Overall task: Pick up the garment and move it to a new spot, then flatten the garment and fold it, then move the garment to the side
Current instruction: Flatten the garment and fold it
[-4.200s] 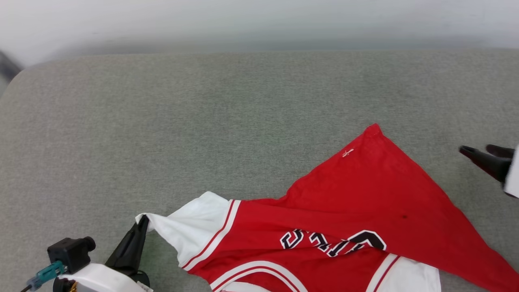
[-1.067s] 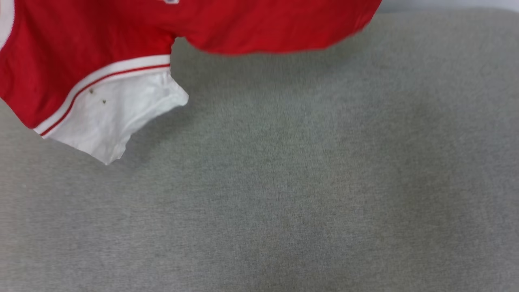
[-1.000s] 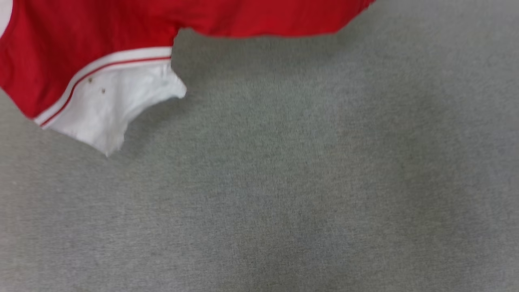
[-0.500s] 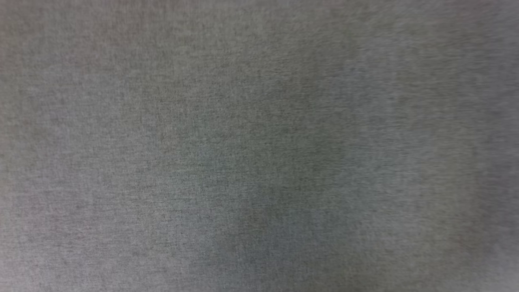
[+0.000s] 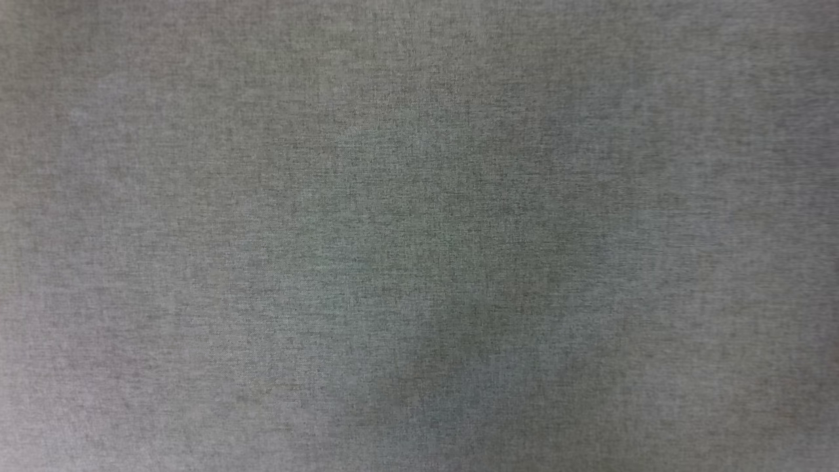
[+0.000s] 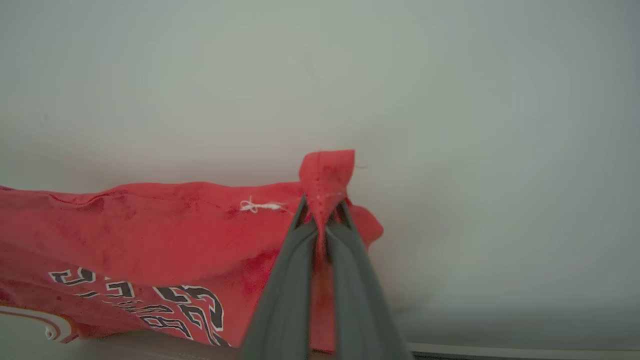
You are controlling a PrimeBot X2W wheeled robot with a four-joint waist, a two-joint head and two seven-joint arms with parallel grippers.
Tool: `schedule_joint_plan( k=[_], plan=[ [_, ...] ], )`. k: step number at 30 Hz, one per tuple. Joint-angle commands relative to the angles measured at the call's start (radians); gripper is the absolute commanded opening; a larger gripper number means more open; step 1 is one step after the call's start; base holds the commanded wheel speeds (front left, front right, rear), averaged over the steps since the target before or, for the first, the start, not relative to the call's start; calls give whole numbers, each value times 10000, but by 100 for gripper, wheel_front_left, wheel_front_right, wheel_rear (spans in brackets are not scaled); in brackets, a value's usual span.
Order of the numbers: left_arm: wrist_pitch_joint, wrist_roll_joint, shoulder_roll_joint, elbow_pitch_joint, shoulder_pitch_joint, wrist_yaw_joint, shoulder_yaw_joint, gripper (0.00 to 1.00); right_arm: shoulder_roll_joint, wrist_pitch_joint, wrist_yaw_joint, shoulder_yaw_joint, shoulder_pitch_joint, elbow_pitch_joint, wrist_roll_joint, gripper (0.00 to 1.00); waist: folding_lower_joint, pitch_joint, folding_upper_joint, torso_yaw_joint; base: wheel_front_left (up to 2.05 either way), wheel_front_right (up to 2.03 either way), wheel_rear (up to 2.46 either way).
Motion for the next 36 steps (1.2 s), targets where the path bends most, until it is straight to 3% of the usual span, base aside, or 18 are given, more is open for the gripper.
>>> schedule_joint_plan(
  k=[1,6,14,22,31,36],
  plan=[
    [-59,-51,165,-151,476,15,18,0,-41,-70,-4,13,486,-36,107,0,-1,-120,0,-59,0,0,0],
    [-64,-99,489,-732,2035,13,616,0,-26,-83,-4,174,1836,-422,619,0,-1,-517,0,-277,0,0,0],
    [-56,304,322,-1294,5316,10,1748,0,-28,-19,-4,742,4510,-1537,1657,0,-1,-1616,0,-519,0,0,0],
    [-55,775,-341,-1597,9039,10,3412,0,-567,263,-4,1593,7385,-2906,2909,0,-1,-3050,0,-657,0,0,0],
    [-57,1308,-165,-2215,12412,10,4288,0,-1202,854,-6,2959,10070,-4428,3948,0,-1,-4384,0,-957,0,0,0],
    [-58,1482,-588,-2651,14251,10,5227,0,-1714,834,-7,3442,11594,-5252,4624,0,-1,-5166,0,-1042,0,0,0]
  ],
)
